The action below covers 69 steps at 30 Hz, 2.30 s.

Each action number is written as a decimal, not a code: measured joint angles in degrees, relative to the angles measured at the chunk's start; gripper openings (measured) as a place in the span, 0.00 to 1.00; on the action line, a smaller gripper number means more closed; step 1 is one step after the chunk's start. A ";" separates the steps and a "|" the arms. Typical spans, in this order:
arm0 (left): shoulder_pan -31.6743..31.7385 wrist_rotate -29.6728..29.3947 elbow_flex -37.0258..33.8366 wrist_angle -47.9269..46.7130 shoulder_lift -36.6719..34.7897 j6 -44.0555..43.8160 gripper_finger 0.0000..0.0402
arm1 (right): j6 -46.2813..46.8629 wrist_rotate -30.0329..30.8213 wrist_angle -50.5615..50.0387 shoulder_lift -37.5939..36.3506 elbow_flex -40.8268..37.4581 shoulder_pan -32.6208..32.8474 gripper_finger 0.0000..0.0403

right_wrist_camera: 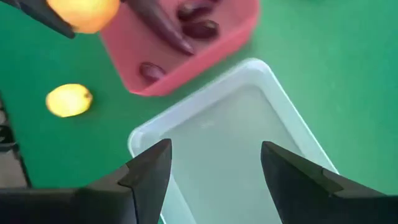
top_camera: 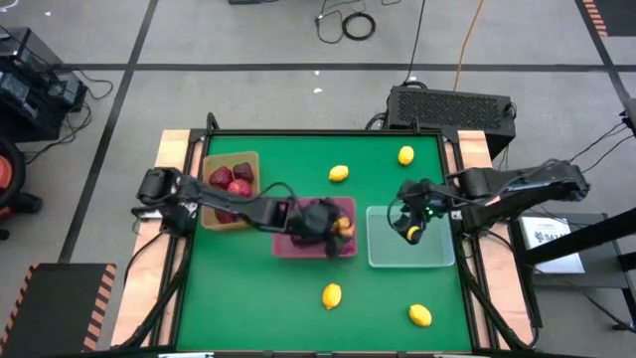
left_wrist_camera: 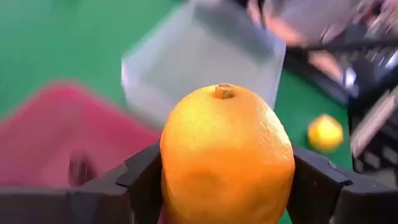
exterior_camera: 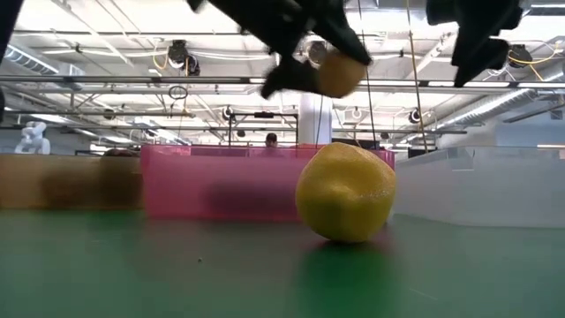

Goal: Sort produce into baskets
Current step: Put the yellow lemon into the transparent bin

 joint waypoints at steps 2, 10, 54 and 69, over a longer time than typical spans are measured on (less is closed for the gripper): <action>2.48 0.91 0.00 5.50 1.97 1.27 0.65 | 3.28 1.14 -2.11 -0.60 0.00 0.97 0.59; 8.01 9.01 1.15 28.61 10.12 -5.02 0.65 | 10.28 1.11 -6.03 -0.59 0.00 6.12 0.59; 5.89 9.11 28.81 0.90 22.34 30.23 0.84 | 28.38 8.78 -18.00 -2.15 0.00 17.02 0.59; 17.01 -3.10 28.81 -28.29 13.75 15.19 0.84 | 27.93 11.23 -17.09 -2.10 0.00 17.00 0.59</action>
